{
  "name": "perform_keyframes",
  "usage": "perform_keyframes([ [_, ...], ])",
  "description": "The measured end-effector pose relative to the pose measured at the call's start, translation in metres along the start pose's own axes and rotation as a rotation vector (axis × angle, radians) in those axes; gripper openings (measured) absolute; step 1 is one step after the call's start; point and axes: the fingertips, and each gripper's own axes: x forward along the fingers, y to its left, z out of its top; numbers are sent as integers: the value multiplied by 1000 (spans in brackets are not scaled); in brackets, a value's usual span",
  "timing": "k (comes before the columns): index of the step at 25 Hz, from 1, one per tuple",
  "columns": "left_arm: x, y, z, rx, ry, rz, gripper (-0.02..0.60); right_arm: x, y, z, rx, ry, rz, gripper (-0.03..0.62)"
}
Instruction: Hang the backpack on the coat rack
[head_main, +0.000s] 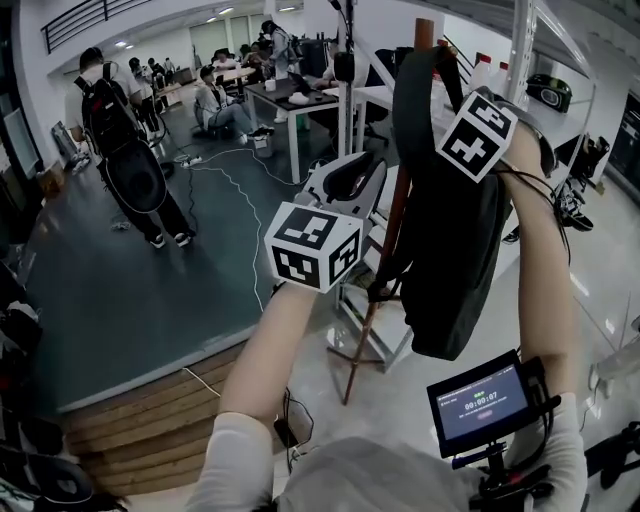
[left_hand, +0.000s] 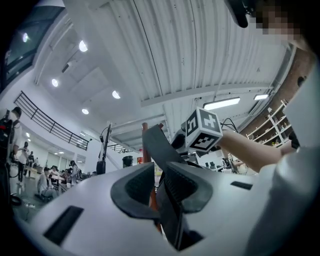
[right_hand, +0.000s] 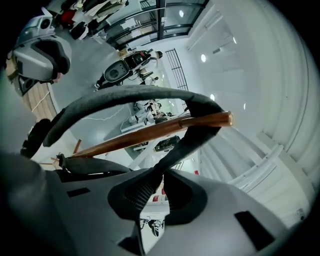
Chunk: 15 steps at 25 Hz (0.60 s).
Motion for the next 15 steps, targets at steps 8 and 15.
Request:
perform_keyframes([
  [8,9,-9,-25,-16,31,-27,69,15,16,-16,107,-48,-107,54],
  [15,14,-16,-43,-31,51,-37,71,18,24,-21,145,-84,-173,54],
])
